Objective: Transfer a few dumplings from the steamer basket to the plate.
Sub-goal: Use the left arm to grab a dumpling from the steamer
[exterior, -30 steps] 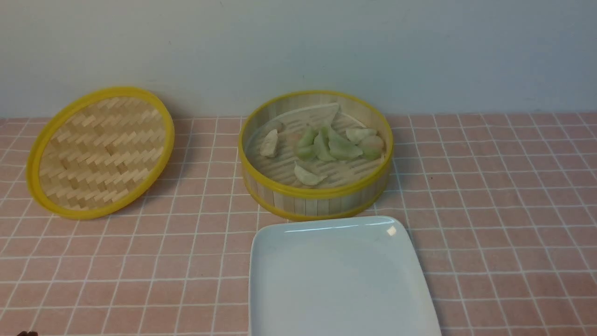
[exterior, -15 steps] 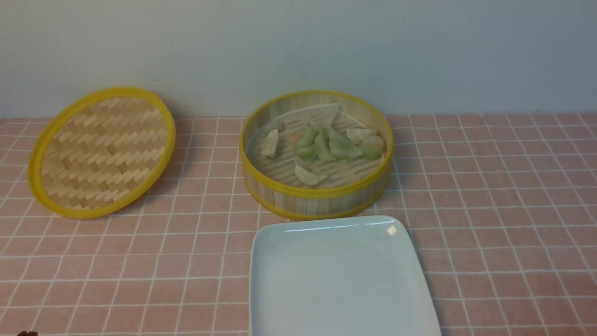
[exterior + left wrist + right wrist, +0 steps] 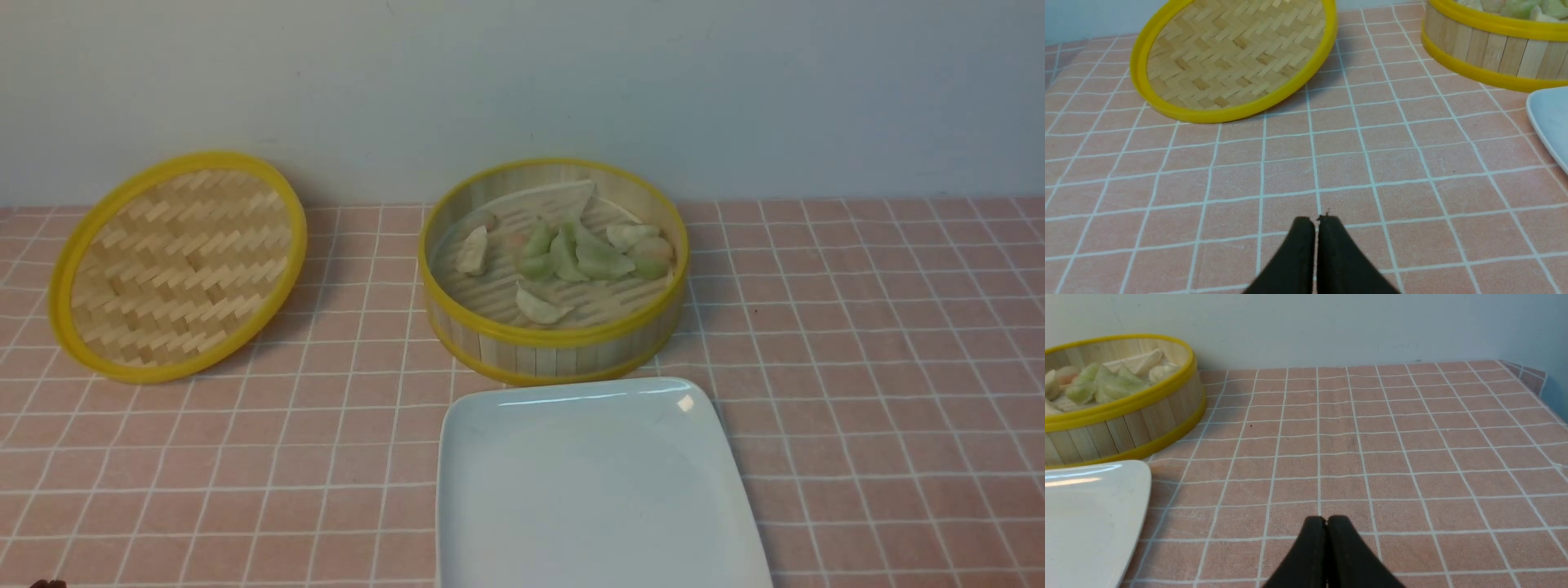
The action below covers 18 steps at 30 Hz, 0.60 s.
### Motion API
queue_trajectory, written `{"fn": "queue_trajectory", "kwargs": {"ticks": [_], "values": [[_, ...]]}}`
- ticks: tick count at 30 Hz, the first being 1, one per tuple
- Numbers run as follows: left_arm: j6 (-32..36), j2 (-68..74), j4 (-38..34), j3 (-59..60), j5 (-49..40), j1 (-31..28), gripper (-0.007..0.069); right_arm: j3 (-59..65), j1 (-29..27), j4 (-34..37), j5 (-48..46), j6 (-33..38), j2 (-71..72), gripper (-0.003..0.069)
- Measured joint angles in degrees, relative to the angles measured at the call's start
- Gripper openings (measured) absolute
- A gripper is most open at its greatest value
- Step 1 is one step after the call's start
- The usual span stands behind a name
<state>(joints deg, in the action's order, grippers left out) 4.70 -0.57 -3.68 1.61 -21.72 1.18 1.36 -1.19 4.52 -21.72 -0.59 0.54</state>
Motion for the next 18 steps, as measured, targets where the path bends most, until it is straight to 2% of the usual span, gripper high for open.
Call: {"fn": "queue_trajectory", "kwargs": {"ticks": [10, 13, 16, 18], "values": [[1.19, 0.00, 2.45, 0.00, 0.07, 0.00, -0.0006, 0.00, 0.00, -0.28, 0.00, 1.33, 0.00, -0.0014], [1.20, 0.00, 2.57, 0.12, 2.65, 0.00, -0.0006, 0.00, 0.00, 0.02, 0.00, 1.33, 0.00, -0.0014], [-2.16, 0.00, -2.34, 0.12, 11.38, 0.00, -0.0006, 0.33, 0.00, 4.69, 3.48, -0.73, 0.00, -0.0014], [-5.02, 0.00, -6.78, 0.12, 17.53, 0.00, -0.0006, 0.33, 0.00, 12.49, 8.99, -5.28, 0.00, -0.0014]]}}
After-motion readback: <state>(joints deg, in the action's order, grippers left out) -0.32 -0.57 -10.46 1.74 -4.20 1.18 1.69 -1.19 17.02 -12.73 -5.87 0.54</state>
